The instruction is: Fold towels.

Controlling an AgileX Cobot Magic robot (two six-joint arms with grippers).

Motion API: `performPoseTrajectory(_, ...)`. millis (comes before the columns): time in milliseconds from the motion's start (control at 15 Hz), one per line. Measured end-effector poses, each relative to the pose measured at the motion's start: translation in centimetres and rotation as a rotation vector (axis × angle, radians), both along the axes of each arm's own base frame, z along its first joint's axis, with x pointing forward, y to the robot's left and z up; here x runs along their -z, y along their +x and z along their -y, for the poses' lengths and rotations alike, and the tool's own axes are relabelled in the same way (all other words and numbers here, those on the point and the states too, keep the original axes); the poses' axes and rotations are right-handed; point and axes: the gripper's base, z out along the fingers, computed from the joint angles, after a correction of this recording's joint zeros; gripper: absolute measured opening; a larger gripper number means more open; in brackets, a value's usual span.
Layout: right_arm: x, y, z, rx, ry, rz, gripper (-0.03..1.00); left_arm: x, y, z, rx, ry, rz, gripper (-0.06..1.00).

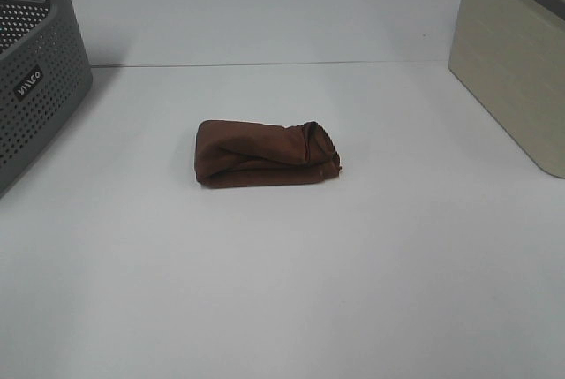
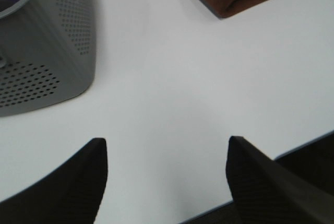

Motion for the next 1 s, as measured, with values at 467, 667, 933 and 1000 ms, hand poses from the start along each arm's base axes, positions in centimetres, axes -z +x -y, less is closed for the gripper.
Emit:
performPoseTrajectory(467,0.0,0.0,-0.1,0.097,0.000,0.000,0.88,-0.1,-2.0,-0.2,-0.136,-0.011,0.132,0.63)
performPoseTrajectory(667,0.0,0.0,-0.1,0.097,0.000,0.000,0.88,-0.1,-2.0,-0.3,-0.136,-0.011,0.133,0.63)
performPoseTrajectory(933,0.0,0.0,-0.1,0.097,0.000,0.000,0.88,0.0,-2.0,-0.2,-0.136,-0.011,0.132,0.63)
performPoseTrajectory(1000,0.0,0.0,-0.1,0.097,0.000,0.000,0.88,0.0,-2.0,-0.2,-0.136,-0.011,0.132,0.63)
